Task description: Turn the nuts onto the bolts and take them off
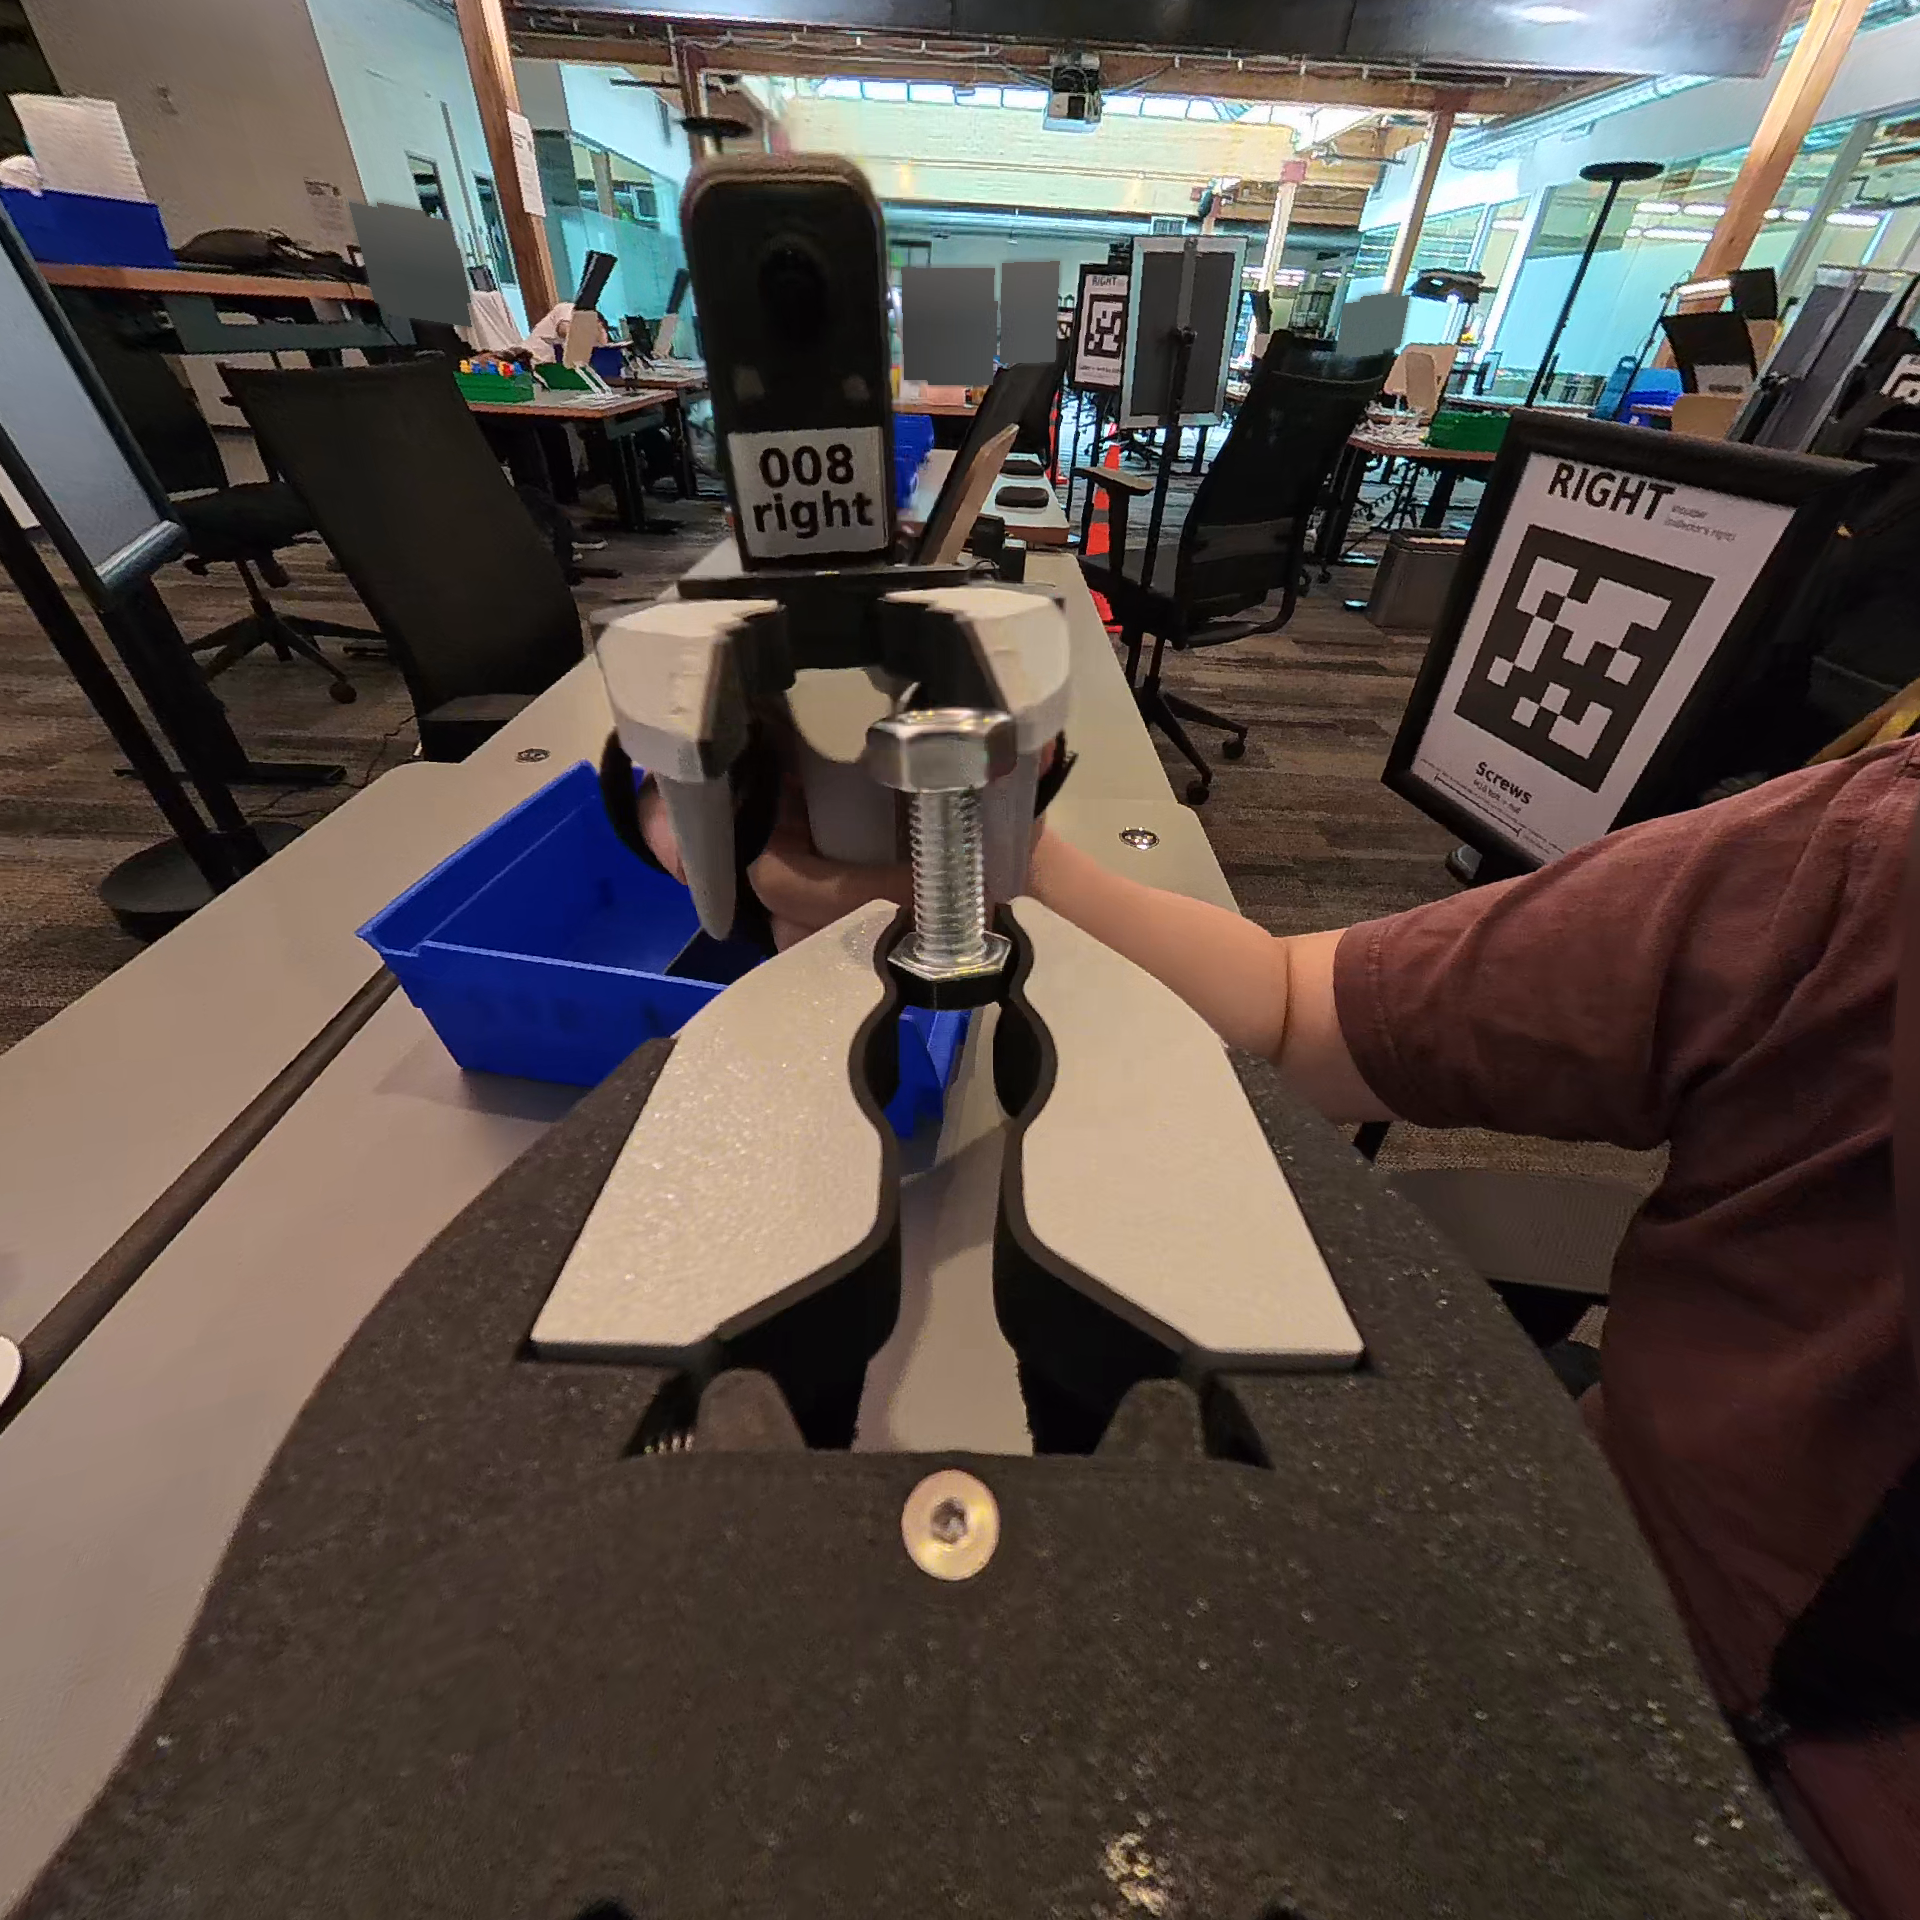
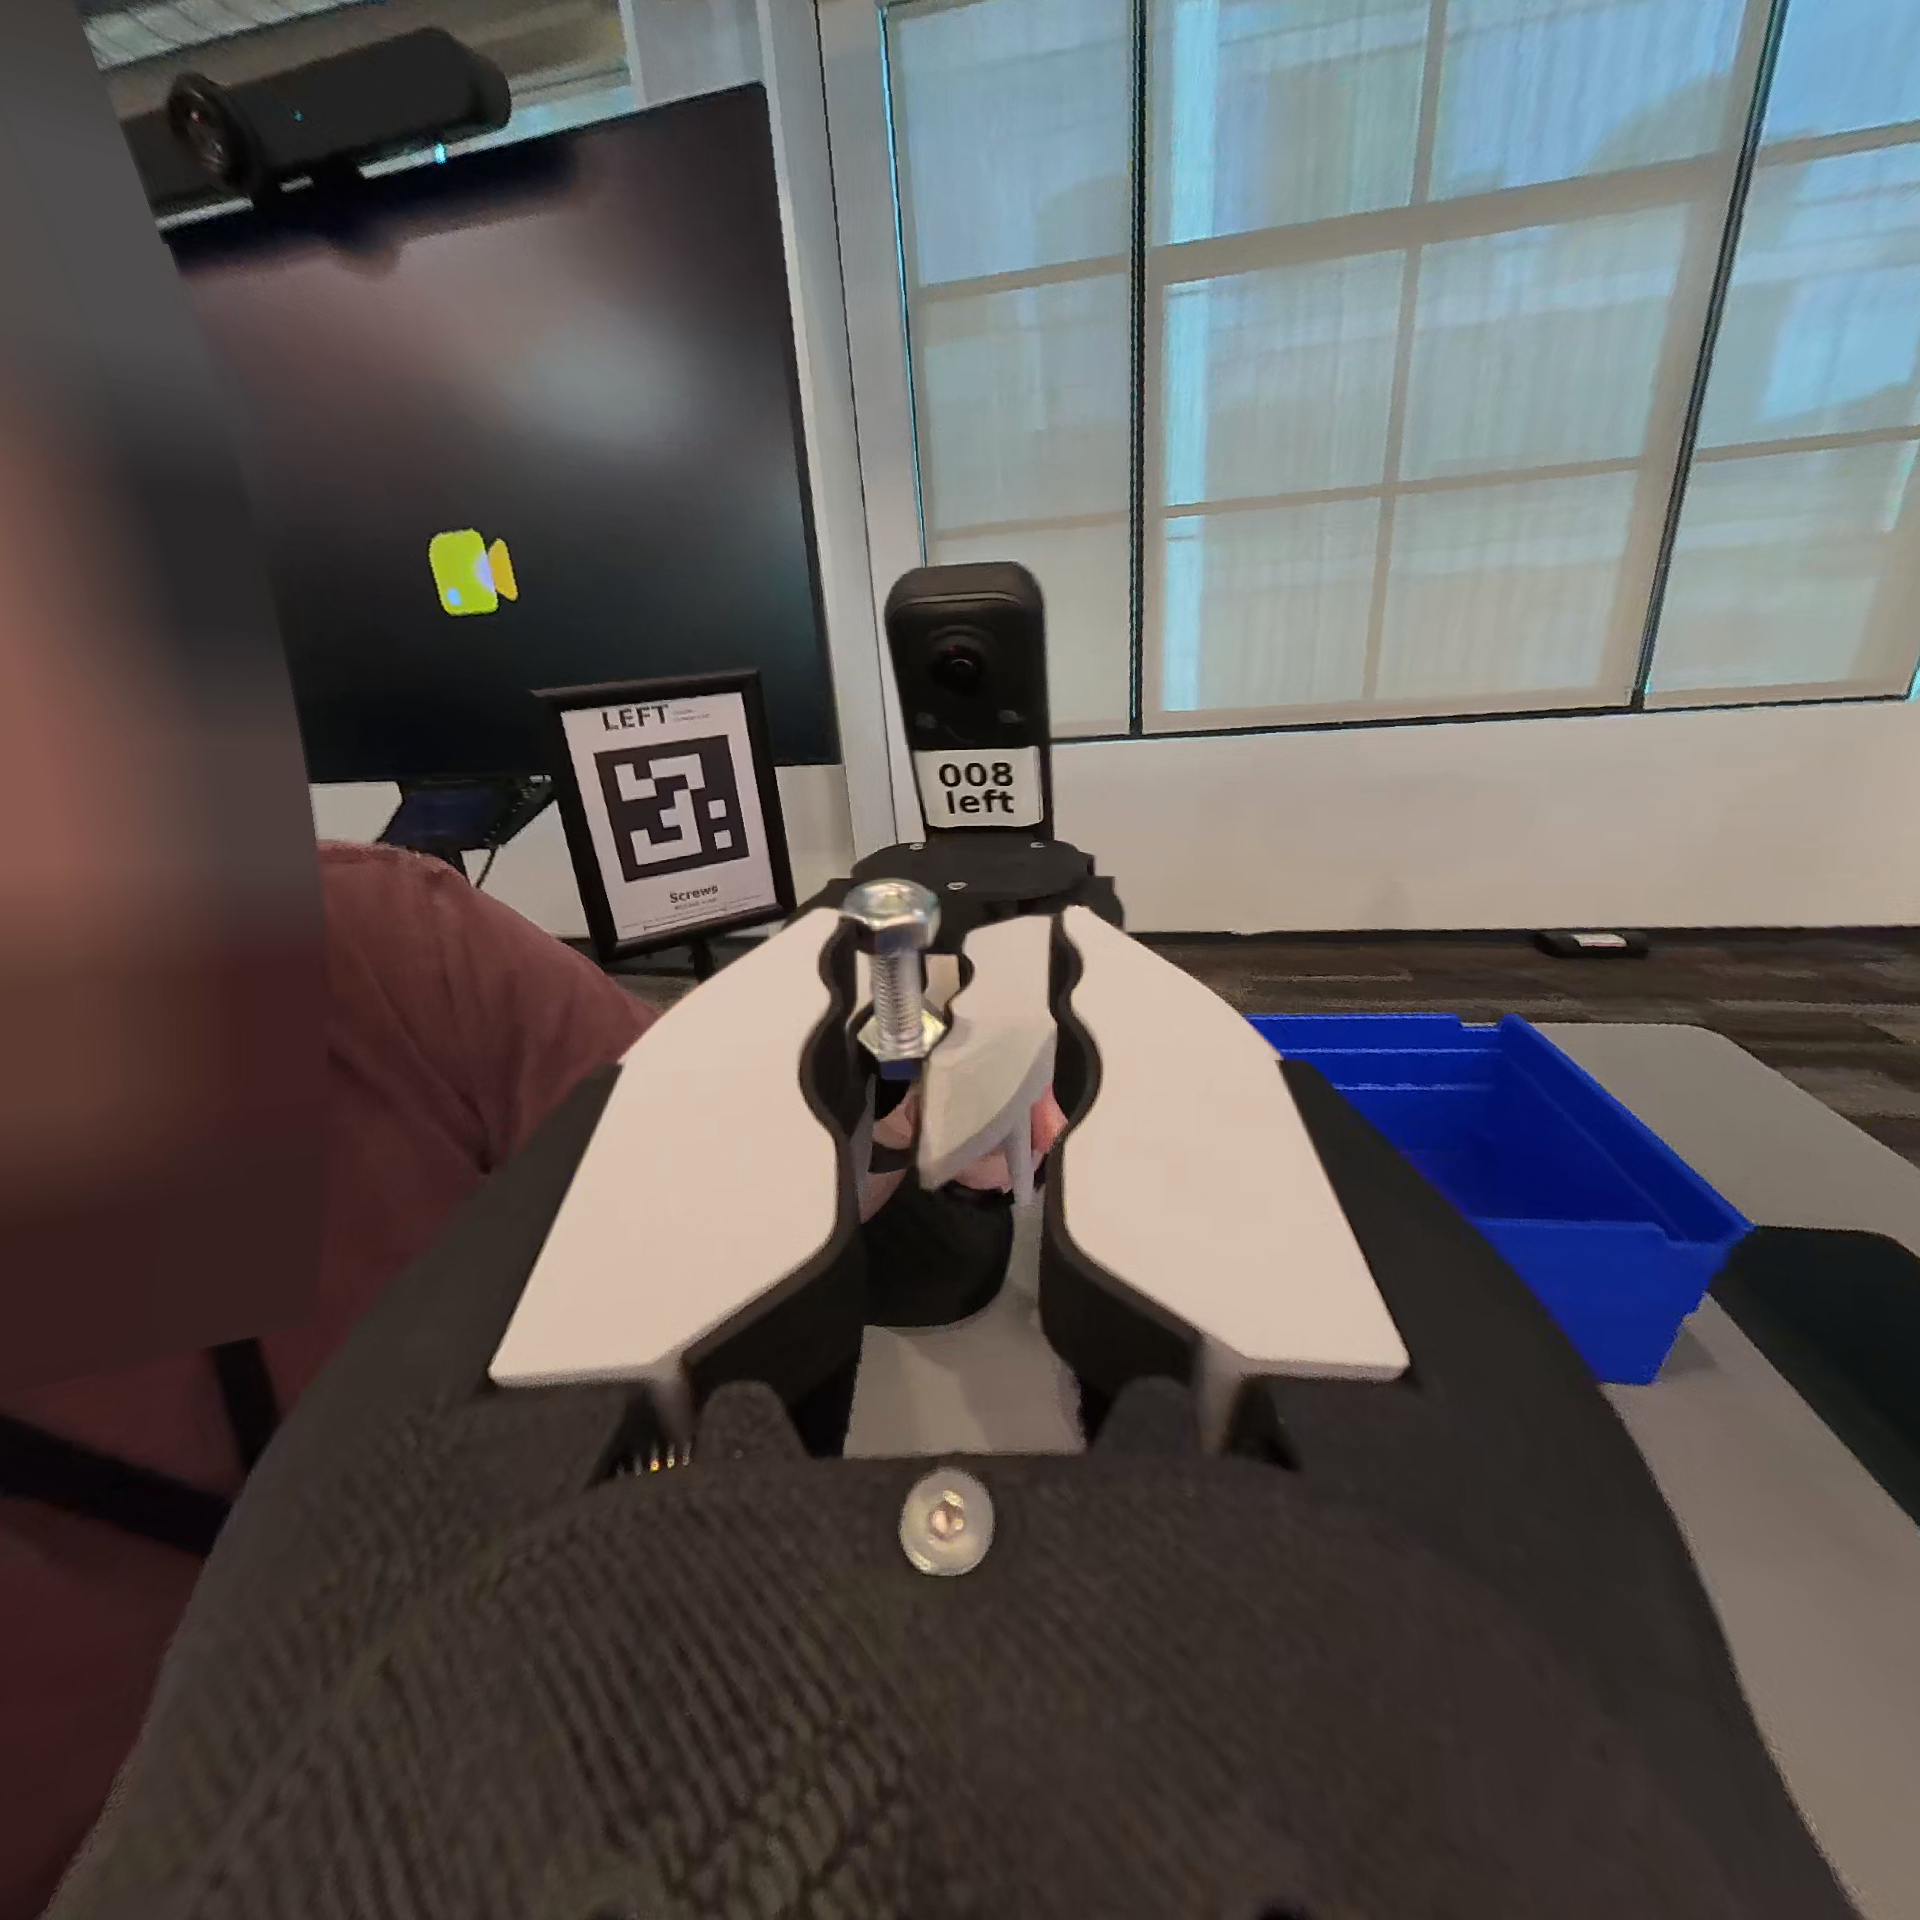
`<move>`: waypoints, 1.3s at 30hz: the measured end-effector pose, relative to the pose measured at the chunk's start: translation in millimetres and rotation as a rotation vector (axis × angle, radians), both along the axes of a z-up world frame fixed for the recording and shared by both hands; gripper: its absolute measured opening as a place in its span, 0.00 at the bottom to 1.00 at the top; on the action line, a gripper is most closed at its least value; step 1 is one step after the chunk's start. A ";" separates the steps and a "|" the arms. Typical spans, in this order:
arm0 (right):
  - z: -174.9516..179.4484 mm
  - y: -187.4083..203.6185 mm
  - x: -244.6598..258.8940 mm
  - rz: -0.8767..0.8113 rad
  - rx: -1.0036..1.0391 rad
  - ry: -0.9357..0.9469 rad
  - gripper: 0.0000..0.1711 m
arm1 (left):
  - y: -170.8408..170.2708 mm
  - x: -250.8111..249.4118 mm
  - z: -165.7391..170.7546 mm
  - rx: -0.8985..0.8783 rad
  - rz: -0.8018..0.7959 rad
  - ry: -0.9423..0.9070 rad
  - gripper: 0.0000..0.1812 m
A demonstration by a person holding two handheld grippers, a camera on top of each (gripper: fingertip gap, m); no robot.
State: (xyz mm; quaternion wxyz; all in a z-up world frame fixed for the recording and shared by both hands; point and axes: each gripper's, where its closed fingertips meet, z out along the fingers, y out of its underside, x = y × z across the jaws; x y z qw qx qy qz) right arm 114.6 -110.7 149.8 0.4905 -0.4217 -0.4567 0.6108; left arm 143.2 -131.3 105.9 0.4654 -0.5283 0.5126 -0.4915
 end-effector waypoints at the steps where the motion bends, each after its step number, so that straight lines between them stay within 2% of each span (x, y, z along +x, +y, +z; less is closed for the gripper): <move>1: 0.6 4.6 3.0 -0.006 -0.021 0.009 0.19 | 0.4 -0.3 1.0 0.002 0.004 -0.006 0.08; 3: 2.8 9.5 7.6 -0.015 -0.043 0.027 0.20 | 0.9 -0.9 1.9 0.001 0.005 -0.011 0.08; 10: 3.7 -11.5 -3.9 0.005 0.034 -0.014 0.21 | 0.2 3.0 0.5 -0.013 -0.010 -0.031 0.08; 16: 2.8 4.0 6.7 0.000 -0.027 0.007 0.20 | -3.1 1.3 3.5 -0.004 -0.019 -0.032 0.08; 22: 4.1 -16.4 -4.0 0.040 0.027 -0.014 0.20 | -2.4 1.0 3.1 -0.003 -0.015 -0.029 0.08; 29: 5.3 0.4 6.1 0.014 -0.034 0.017 0.20 | -5.6 0.6 5.4 0.006 -0.021 -0.032 0.08; 34: 2.4 -17.2 -5.3 0.028 0.045 -0.029 0.22 | -4.3 0.6 4.6 0.002 -0.020 -0.030 0.08; 39: -0.5 -8.7 -3.4 0.031 0.002 -0.022 0.21 | -7.0 1.3 4.9 0.007 -0.025 -0.028 0.08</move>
